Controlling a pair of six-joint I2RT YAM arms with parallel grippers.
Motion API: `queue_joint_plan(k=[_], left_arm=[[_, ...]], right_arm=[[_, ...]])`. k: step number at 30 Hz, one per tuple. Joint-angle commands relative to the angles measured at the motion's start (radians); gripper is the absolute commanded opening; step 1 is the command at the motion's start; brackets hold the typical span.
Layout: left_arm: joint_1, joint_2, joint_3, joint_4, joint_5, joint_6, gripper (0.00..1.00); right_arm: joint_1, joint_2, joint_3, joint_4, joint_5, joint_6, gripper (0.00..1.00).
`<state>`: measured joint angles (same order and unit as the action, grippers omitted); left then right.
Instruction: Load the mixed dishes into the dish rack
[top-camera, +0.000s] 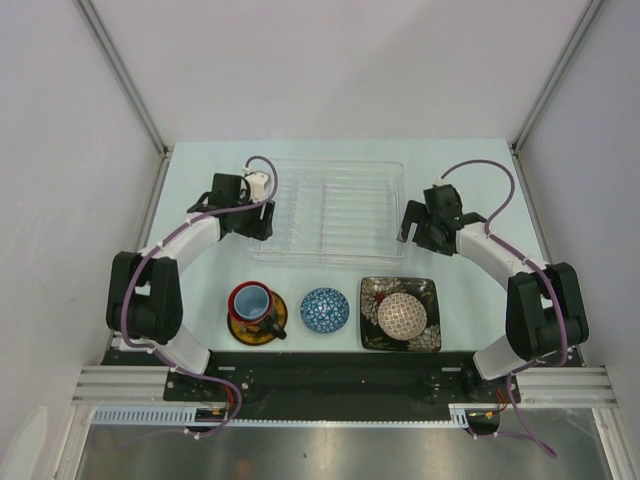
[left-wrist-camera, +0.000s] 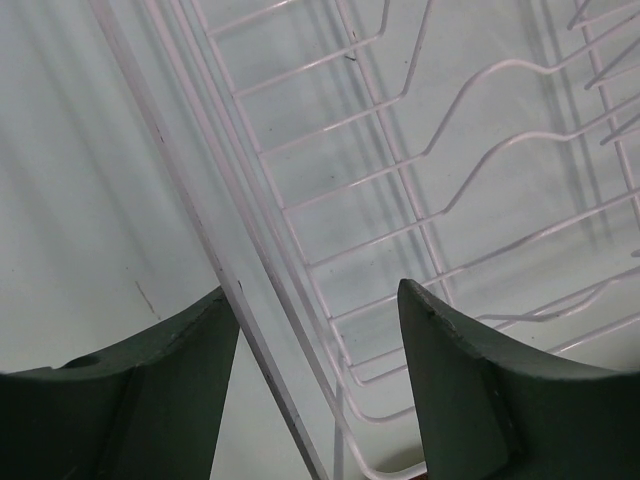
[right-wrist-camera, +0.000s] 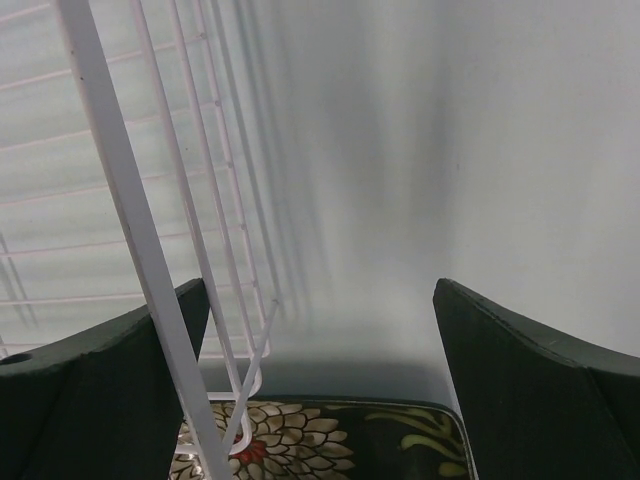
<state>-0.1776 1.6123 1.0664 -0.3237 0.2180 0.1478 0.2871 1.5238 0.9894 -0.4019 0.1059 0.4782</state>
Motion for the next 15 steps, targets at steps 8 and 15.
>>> queue_joint_plan(k=[8, 15], left_arm=[[-0.036, -0.032, -0.01, 0.021, 0.017, -0.048, 0.68], [-0.034, -0.026, 0.058, -0.008, 0.006, -0.047, 0.68]], right_arm=[[-0.052, 0.159, 0.199, -0.038, -0.012, -0.02, 1.0], [0.006, 0.095, 0.224, -0.018, 0.001, -0.059, 1.0]])
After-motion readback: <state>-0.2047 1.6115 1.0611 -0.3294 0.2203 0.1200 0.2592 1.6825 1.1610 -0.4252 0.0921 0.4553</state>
